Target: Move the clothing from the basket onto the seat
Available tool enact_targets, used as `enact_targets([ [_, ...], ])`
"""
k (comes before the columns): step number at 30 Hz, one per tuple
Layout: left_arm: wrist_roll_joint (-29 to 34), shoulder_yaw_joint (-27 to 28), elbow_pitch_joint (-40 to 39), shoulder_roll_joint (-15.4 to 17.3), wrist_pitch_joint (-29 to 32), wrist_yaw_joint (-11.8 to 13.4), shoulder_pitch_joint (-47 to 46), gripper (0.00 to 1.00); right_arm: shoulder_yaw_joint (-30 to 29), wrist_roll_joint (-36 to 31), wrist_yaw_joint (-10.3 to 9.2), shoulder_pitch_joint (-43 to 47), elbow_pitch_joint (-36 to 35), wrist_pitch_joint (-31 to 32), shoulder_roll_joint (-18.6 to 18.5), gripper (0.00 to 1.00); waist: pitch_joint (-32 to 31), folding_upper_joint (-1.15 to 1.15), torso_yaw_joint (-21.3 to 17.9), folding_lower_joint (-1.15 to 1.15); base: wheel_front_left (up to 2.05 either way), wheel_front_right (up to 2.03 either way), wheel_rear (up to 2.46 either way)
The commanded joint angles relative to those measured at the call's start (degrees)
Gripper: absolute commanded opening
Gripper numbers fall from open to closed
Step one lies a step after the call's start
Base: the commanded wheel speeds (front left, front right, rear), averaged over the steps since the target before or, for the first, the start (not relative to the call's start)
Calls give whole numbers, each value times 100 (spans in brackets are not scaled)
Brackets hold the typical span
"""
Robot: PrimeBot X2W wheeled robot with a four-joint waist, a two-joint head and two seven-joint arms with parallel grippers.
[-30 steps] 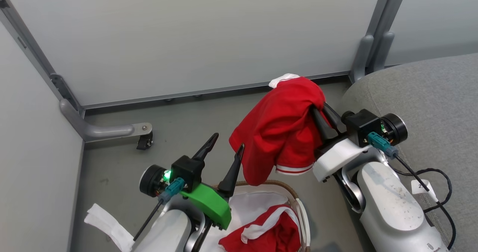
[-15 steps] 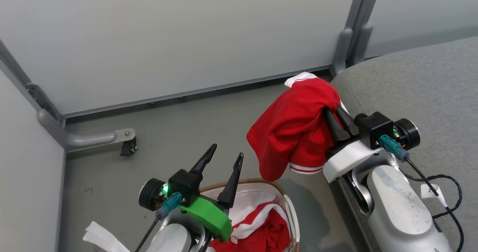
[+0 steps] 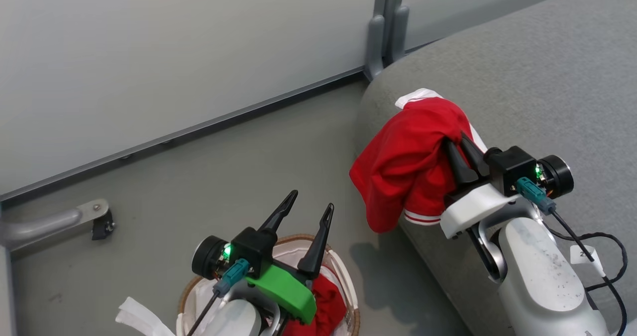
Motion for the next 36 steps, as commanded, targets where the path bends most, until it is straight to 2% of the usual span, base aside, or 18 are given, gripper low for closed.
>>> enact_targets([
  [1,30,-7,8,15,-3,13,38,100,-28,-13,-6,51,-26,-5,-13,0,219,0,-473,0,0,0,0],
  [9,89,-40,15,16,-3,6,-67,100,-123,-27,-6,35,-69,-5,-12,0,372,0,-717,0,0,0,0],
  [20,292,-61,-46,18,-3,-25,-319,100,-579,-317,-6,-700,-94,-5,-39,0,948,0,-555,0,0,0,0],
  [27,598,-84,-58,150,-3,-61,-764,100,-1012,-380,-6,-1954,139,-5,-483,0,1895,0,-299,0,0,0,0],
  [36,920,-145,-304,340,-2,-67,-1524,100,-2026,-378,-7,-3401,707,-5,-1153,0,3211,0,97,0,0,0,0],
])
